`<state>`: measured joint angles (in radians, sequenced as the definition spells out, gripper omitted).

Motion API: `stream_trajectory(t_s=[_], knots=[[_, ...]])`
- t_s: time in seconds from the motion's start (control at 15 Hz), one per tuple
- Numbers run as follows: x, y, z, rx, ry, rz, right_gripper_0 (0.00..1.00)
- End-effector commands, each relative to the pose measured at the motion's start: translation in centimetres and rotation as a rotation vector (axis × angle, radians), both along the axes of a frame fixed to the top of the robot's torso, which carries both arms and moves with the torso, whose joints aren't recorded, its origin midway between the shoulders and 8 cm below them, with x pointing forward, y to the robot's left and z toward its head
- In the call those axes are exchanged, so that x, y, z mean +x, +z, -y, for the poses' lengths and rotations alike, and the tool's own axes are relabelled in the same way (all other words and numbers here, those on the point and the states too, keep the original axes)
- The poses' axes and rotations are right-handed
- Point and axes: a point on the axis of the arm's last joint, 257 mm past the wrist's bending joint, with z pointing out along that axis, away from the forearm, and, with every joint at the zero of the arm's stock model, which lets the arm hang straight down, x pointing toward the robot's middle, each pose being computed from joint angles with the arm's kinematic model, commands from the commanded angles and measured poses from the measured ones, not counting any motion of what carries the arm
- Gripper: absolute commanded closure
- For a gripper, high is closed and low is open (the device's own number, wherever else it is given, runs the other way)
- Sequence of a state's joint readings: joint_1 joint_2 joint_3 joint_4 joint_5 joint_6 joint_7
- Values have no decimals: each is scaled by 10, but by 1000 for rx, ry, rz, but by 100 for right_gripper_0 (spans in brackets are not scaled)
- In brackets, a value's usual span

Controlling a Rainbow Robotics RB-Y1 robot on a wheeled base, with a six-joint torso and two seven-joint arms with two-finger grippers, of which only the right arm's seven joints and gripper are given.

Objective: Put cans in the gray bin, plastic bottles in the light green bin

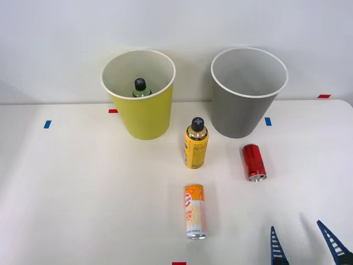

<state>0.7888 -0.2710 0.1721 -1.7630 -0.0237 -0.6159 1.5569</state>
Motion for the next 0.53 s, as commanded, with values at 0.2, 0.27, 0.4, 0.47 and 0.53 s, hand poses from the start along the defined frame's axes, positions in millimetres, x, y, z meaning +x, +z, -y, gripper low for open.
stream_trajectory(t_s=[0.2, 0.27, 0.4, 0.47, 0.53], knots=[[58, 35, -36, 22, 76, -166, 0], [68, 38, -42, 29, 87, -186, 0], [84, 39, -50, 56, 100, -212, 0], [92, 41, -54, 71, 105, -221, 0], [99, 42, -57, 104, 111, -236, 0]])
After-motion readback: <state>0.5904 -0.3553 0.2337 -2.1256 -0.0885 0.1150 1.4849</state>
